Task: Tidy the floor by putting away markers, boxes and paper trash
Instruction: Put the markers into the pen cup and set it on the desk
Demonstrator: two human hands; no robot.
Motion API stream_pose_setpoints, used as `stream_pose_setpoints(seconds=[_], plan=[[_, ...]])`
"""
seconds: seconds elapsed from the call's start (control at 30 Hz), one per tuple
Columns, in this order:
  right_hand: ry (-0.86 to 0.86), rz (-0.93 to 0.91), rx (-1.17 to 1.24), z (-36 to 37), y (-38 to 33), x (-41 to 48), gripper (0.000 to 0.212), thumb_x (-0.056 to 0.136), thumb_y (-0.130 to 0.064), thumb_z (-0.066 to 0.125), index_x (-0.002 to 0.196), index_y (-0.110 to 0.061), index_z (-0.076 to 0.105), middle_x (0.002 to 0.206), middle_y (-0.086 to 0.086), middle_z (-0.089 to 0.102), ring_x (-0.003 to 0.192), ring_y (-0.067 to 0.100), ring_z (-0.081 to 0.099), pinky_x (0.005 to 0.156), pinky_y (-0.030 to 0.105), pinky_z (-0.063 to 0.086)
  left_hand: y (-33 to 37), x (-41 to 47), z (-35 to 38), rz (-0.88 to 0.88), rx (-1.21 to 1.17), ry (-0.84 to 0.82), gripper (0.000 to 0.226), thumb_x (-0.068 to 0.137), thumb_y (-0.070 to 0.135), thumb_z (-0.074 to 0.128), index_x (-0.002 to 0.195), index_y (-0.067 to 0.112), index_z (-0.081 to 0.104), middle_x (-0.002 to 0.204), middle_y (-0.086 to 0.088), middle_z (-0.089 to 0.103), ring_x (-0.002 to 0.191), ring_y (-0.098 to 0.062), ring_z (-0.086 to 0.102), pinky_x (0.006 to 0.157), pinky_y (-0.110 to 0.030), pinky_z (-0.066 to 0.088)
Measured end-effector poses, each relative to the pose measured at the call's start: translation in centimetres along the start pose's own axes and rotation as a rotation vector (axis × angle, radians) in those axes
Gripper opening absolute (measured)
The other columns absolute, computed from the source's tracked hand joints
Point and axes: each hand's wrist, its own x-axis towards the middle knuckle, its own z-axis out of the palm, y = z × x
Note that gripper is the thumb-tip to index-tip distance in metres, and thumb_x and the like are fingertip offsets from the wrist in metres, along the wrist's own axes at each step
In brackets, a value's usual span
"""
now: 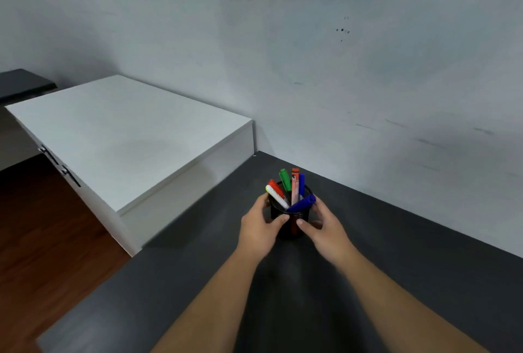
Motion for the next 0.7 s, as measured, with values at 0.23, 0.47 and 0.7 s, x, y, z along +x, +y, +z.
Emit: stream_pose_setpoints(seconds=[0.23, 0.47, 0.7], plan=[[0.167, 0.044, -0.136, 3.0, 1.5, 2.1, 0.093, 0.074, -0.027, 0.078, 0.148, -0.028, 0.022, 0.147, -0.003, 0.043, 0.131, 0.019, 0.044, 0.108, 0.038, 0.040, -2.3, 1.7, 0.6, -0.049, 0.132, -0.007, 0.064, 0.088, 0.026, 0.066, 0.145, 0.028, 0.037, 0.145, 0.006, 0.046, 0.120, -0.008, 0.051, 0.102, -0.027, 0.041], [0.328, 0.018, -0.246, 5.8, 0.4, 4.2, 0.094, 0.071, -0.034, 0.079, 0.147, -0.020, 0.026, 0.147, 0.001, 0.043, 0.133, 0.024, 0.040, 0.107, 0.038, 0.037, -6.8, 1.3, -2.2, 0.027, 0.680, -0.044, 0.061, 0.087, 0.059, 0.051, 0.143, 0.041, 0.035, 0.156, 0.015, 0.029, 0.144, -0.008, 0.022, 0.118, -0.035, 0.014], [0.370, 0.011, -0.263, 8.1, -1.2, 9.6, 0.091, 0.072, -0.035, 0.078, 0.146, -0.020, 0.027, 0.145, 0.003, 0.045, 0.131, 0.028, 0.043, 0.107, 0.044, 0.039, -7.9, 1.5, -1.9, 0.106, 0.687, 0.004, 0.059, 0.089, 0.064, 0.042, 0.143, 0.043, 0.035, 0.156, 0.017, 0.026, 0.145, -0.006, 0.018, 0.119, -0.031, 0.008]])
